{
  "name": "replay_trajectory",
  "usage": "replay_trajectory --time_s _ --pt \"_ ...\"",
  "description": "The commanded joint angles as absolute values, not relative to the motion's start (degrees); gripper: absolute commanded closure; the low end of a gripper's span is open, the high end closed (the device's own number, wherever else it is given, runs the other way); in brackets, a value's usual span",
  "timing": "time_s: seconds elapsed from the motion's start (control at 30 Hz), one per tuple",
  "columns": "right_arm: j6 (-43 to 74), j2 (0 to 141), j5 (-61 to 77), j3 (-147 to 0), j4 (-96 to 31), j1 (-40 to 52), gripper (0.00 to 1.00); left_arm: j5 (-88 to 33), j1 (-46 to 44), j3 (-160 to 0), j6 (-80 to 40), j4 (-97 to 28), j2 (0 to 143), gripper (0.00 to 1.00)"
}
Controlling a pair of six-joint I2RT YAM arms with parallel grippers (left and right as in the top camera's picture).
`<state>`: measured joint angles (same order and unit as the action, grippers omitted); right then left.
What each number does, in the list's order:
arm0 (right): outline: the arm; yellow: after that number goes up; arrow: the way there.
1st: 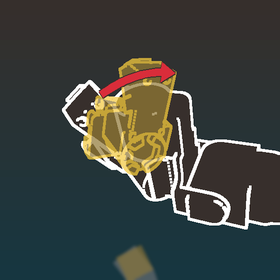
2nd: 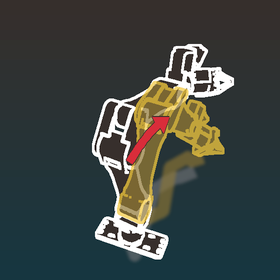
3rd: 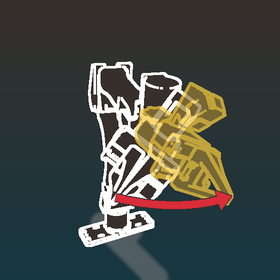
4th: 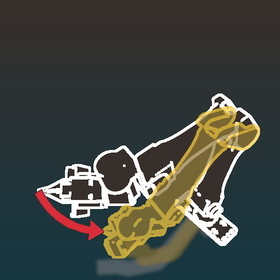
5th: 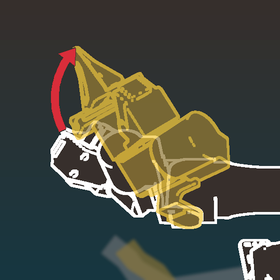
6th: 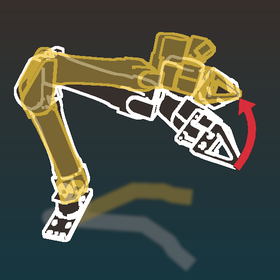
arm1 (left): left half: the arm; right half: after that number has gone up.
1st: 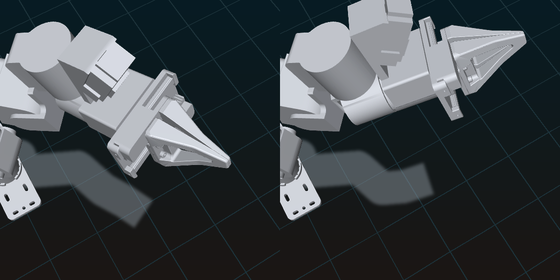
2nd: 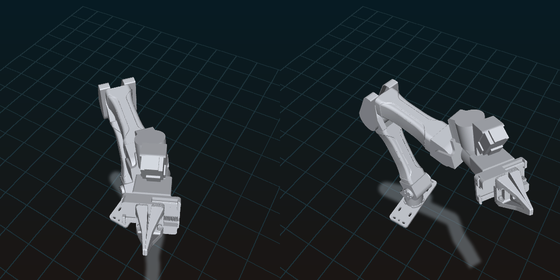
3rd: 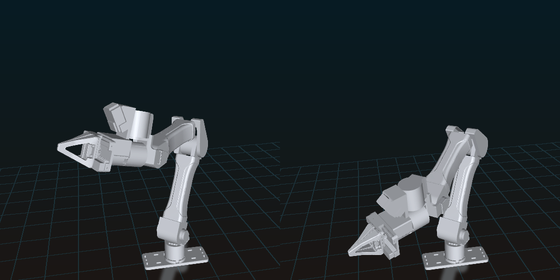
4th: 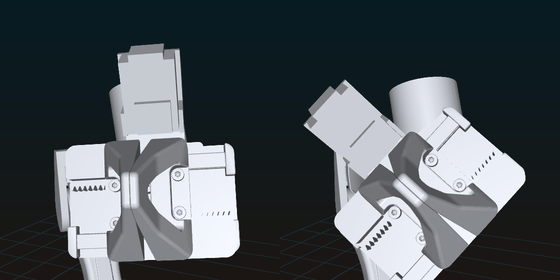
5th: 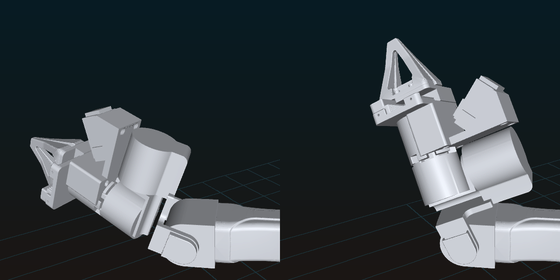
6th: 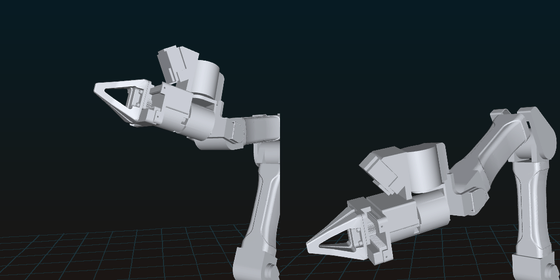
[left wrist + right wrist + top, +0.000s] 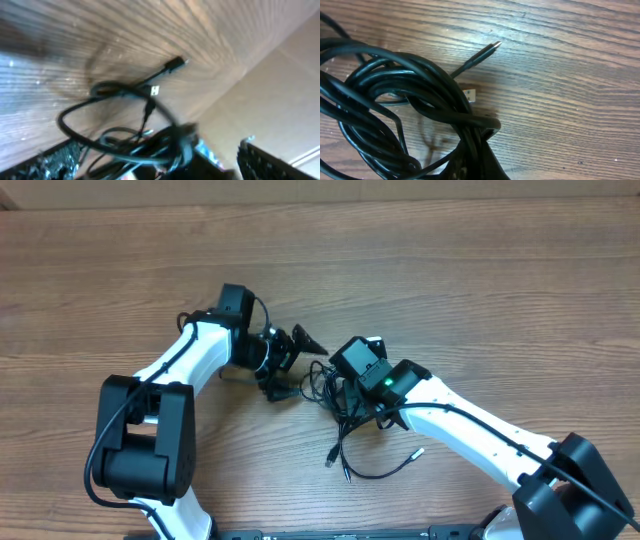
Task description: Untangle cables
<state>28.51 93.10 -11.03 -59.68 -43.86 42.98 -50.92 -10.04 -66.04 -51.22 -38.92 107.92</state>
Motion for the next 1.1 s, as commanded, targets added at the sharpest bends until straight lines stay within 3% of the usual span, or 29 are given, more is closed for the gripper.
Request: replay_trajectory --time_s 0.0,0.1,0.2,0.3,0.33,0.37,0.43,0.57,0.63,0.7,0.87,1.0,1.07 --pt "27.97 91.42 -14.87 -61.12 -43.83 45.39 0.96 -47.35 -10.39 -66.59 -62.83 -35.46 108.12 0.01" --pt "28.05 91.42 -15.59 -61.12 -43.83 45.74 0.96 -46.87 -12.19 -66.59 -64.36 -34.0 108.12 0.01" --pt "28.03 91.42 -15.59 -61.12 -43.83 45.74 0.96 -42.24 -14.46 -66.59 -64.58 -33.95 108.12 0.16" --pt "28.03 91.42 -15.62 -61.12 -43.81 45.74 0.96 -36.71 -16.47 -66.59 -64.55 -33.78 108.12 0.66" --pt "28.03 91.42 -15.62 -61.12 -43.81 45.74 0.96 -34.65 -16.88 -66.59 -64.49 -33.78 108.12 0.88" --pt "28.03 91.42 -15.64 -61.12 -43.79 45.74 0.96 -33.93 -16.99 -66.59 -64.25 -33.74 108.12 0.96" --pt "28.03 91.42 -15.64 -61.12 -43.81 45.74 0.96 -36.21 -16.53 -66.63 -60.8 -30.92 108.12 0.96" --pt "28.47 91.42 -15.64 -61.12 -43.64 45.71 0.96 -66.74 -9.91 -72.23 -36.97 -22.41 108.09 0.96" --pt "28.71 91.42 -15.62 -61.12 -42.89 45.69 0.96 -69.1 -9.23 -73.93 -31.57 -24.14 107.85 0.96" --pt "33.41 91.42 -15.57 -61.12 -41.93 45.63 0.96 -67.13 -9.78 -75.5 -19.59 -28.38 106.45 0.96" --pt "37.08 91.42 -11.44 -61.12 -42.5 45.63 0.96 -59.48 -9.67 -77.69 -13.47 -31.99 102.13 0.92" --pt "37.08 91.42 -4.71 -61.1 -40.05 45.63 0.96 -44.77 -9.89 -77.69 -13.28 -35.33 99.79 0.81" --pt "37.06 91.42 -4.1 -61.1 -39.2 45.65 0.96 -37.93 -10.24 -77.67 -13.28 -38.17 100.01 0.81"
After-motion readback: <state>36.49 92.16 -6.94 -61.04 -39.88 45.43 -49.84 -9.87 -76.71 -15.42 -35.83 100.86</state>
